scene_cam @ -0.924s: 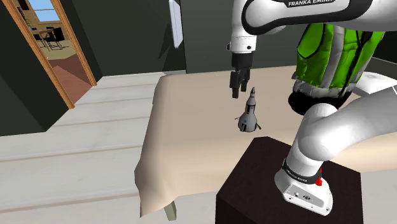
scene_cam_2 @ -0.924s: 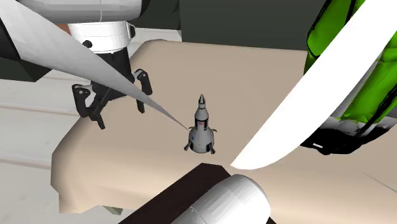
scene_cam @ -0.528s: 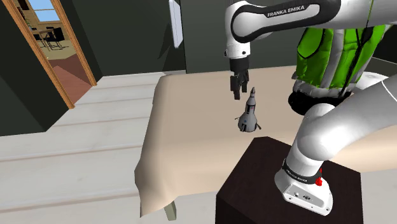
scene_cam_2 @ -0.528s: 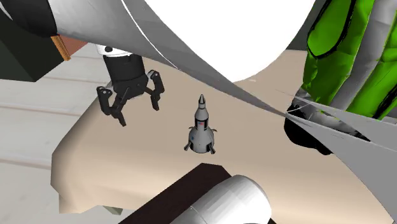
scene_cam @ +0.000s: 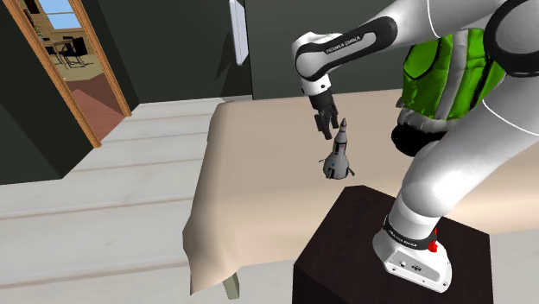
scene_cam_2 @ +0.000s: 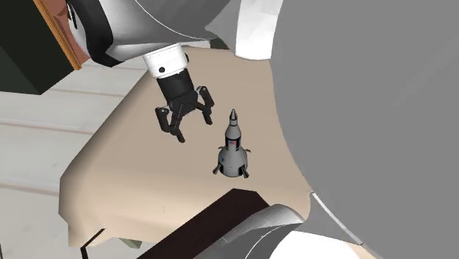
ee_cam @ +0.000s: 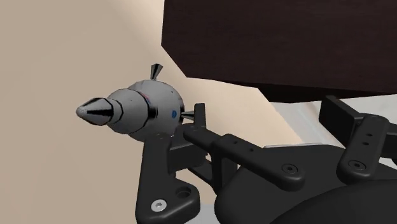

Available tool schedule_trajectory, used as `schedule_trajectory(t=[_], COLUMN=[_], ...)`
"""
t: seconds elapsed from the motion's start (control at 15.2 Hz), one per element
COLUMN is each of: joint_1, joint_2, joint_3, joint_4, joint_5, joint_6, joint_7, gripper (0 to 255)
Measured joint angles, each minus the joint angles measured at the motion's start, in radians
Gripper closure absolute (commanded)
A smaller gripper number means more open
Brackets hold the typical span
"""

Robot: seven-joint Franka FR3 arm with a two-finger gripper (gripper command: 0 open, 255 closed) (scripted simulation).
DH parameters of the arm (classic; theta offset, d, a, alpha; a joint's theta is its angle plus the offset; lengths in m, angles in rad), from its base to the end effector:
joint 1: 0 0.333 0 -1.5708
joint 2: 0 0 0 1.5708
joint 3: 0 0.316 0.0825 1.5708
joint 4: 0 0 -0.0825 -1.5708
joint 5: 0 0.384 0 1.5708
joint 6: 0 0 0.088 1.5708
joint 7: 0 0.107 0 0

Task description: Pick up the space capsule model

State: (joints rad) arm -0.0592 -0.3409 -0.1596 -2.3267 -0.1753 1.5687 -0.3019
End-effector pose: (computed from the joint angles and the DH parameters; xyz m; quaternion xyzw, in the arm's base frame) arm 0.3812 -0.1063 0.4444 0.9740 0.0686 -0.2160 0.0052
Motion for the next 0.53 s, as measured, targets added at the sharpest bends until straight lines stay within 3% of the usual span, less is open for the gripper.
schedule_trajectory(t=[0.53], joint_1=[-0.047], joint_2=[0.314], joint_3=[-0.049], joint_4=[0.14], joint_5=[-0.181], joint_6=[0.01], joint_7=[-0.089], gripper=[0])
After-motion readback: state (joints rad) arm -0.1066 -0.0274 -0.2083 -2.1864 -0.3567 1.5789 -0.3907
